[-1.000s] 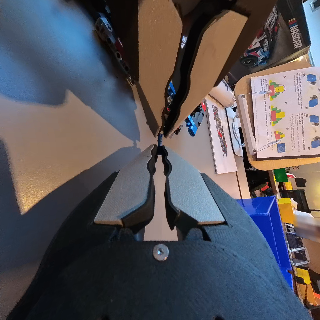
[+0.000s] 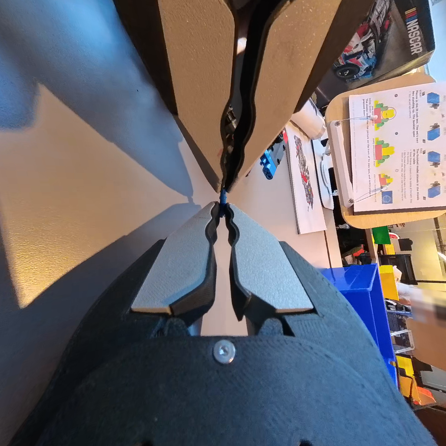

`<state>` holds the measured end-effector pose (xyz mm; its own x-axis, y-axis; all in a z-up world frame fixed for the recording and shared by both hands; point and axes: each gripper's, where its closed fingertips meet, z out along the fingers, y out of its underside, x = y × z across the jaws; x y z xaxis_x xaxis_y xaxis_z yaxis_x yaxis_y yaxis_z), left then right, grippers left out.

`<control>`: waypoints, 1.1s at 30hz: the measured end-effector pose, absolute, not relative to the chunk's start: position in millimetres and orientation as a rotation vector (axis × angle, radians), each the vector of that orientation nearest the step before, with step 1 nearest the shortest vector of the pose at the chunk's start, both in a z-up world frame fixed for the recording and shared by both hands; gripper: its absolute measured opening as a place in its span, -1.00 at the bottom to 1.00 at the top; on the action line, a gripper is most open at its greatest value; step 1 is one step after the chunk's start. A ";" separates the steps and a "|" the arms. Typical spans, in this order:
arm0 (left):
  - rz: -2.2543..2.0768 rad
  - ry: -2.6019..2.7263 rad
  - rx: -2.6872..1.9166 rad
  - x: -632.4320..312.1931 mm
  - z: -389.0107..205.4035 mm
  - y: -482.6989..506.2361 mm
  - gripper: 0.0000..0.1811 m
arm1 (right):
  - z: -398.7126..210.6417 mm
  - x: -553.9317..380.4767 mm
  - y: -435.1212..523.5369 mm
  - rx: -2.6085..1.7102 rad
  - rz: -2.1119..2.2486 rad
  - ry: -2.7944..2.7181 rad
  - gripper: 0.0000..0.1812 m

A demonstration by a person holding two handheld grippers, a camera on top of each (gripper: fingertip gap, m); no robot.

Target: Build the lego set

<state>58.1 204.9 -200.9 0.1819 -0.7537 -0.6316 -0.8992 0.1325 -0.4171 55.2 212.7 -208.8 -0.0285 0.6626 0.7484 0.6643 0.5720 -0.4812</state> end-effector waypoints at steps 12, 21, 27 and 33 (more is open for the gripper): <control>0.098 1.541 -1.704 59.0 -199.3 204.4 -0.99 | -208.1 55.5 212.0 -1.105 0.050 -1.705 -1.00; -0.079 1.461 -1.837 64.4 -195.5 201.8 -0.98 | -207.4 56.2 209.0 -1.124 0.090 -1.705 -1.00; -0.090 1.448 -1.874 62.2 -198.1 201.6 -0.87 | -203.5 56.8 206.4 -1.142 0.153 -1.688 -1.00; -0.077 1.492 -1.868 65.6 -202.2 200.0 -0.97 | -204.8 56.8 203.8 -1.102 0.097 -1.705 -0.99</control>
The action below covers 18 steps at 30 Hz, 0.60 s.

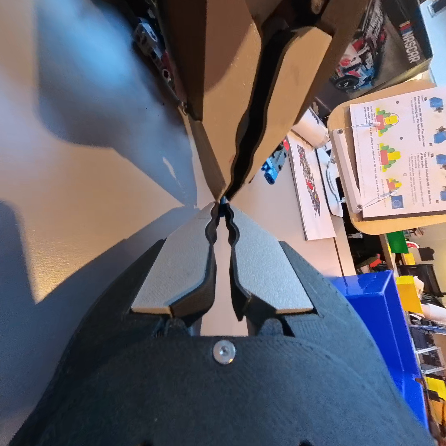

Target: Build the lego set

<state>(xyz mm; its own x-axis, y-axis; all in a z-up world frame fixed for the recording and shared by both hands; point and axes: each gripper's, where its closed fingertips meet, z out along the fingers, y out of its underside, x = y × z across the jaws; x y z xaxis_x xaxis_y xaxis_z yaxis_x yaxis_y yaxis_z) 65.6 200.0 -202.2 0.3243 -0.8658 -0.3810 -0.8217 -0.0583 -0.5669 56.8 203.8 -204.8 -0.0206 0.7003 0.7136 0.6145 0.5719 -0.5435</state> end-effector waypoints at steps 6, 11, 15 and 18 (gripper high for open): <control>-0.003 1.589 -1.746 68.1 -198.8 196.9 -0.97 | -202.0 58.8 200.7 -1.123 0.180 -1.690 -1.00; 0.054 1.594 -1.733 66.0 -198.7 198.2 -0.94 | -197.2 60.6 201.6 -1.103 0.170 -1.685 -0.99; 0.079 1.640 -1.702 64.9 -201.2 196.8 -0.98 | -201.0 59.2 200.1 -1.074 0.116 -1.704 -0.99; 0.123 1.663 -1.597 65.5 -196.4 194.5 -0.98 | -196.3 59.7 196.5 -1.107 0.229 -1.676 -0.99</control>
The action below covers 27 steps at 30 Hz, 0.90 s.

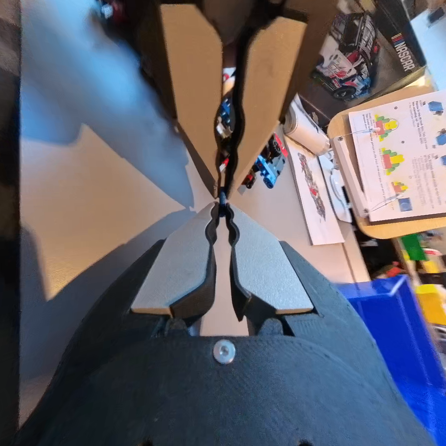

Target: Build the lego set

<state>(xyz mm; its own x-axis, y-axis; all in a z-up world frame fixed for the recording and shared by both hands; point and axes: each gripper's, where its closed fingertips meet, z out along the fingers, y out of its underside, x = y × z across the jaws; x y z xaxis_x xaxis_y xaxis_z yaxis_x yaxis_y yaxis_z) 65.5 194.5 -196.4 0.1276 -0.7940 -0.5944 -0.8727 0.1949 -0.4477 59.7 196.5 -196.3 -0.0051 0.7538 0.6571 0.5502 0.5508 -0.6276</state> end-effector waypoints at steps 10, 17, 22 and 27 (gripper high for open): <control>0.245 1.735 -1.132 69.3 -169.8 178.9 -0.97 | -165.2 69.6 173.0 -1.324 1.188 -1.590 -1.00; 0.353 1.720 -1.003 69.1 -162.3 183.8 -0.97 | -165.5 66.2 172.6 -1.374 1.289 -1.578 -0.96; 0.365 1.711 -0.993 68.0 -163.1 184.5 -0.97 | -160.2 66.3 174.0 -1.389 1.366 -1.528 -0.98; 0.398 1.698 -0.988 65.6 -162.5 188.2 -0.97 | -160.1 64.1 178.0 -1.410 1.339 -1.517 -0.99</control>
